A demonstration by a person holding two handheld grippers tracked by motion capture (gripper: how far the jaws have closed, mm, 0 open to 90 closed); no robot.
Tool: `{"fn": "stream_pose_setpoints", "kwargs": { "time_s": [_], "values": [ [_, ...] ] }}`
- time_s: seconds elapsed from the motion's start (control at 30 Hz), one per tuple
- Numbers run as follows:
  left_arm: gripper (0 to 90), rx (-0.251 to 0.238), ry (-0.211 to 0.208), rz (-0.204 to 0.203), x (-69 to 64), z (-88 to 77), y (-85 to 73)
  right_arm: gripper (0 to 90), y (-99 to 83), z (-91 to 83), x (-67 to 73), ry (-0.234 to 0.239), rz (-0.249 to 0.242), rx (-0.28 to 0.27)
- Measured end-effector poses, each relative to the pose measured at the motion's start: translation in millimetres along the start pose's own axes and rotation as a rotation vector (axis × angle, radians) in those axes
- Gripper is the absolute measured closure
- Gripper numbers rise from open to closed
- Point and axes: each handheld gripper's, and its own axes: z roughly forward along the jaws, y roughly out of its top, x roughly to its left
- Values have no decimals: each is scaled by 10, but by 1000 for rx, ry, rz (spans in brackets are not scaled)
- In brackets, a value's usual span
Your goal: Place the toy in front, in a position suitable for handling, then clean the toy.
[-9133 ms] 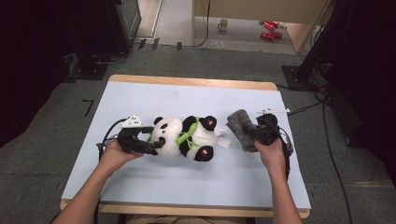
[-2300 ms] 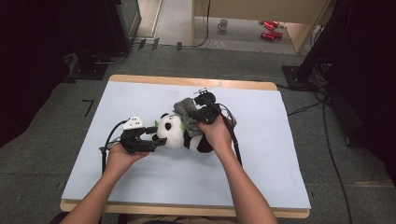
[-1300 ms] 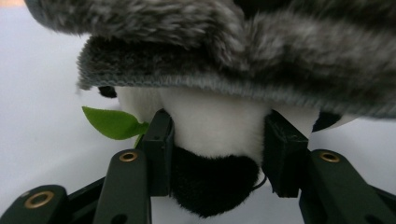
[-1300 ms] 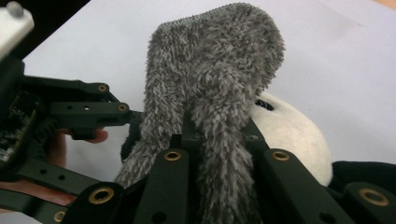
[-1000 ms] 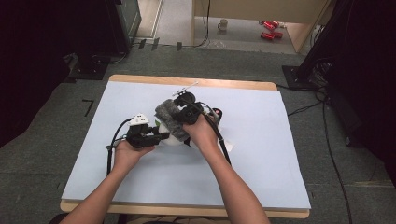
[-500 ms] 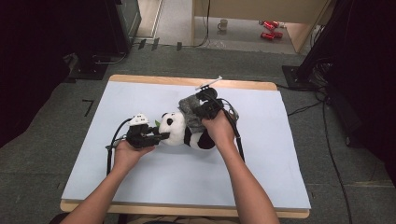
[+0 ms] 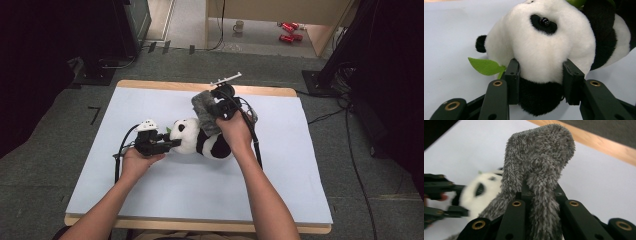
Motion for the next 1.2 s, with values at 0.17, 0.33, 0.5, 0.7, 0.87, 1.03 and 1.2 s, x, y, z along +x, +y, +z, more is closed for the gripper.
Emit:
{"fn": "stream_pose_setpoints", "kwargs": {
  "time_s": [0.17, 0.33, 0.5, 0.7, 0.87, 1.03, 1.2],
  "values": [
    [571, 1, 7, -8, 2, 6, 36, 791, 107, 73, 317, 77, -36, -18],
    [569, 8, -1, -25, 32, 4, 66, 788, 69, 307, 476, 151, -41, 29],
    [570, 18, -7, -27, 62, 12, 73, 792, -64, 513, 528, 147, -62, 71],
    [571, 8, -2, -34, 32, 21, 74, 791, -84, 447, 457, 83, -119, 77],
    [571, 7, 7, -35, 10, 16, 65, 792, -135, 380, 311, 70, -87, 76],
    [572, 4, 1, -35, 12, 14, 52, 795, -147, 343, 92, 36, -41, 127],
    [573, 4, -2, -37, 5, 12, 46, 791, -153, 345, -68, 35, -5, 163]
  ]
}}
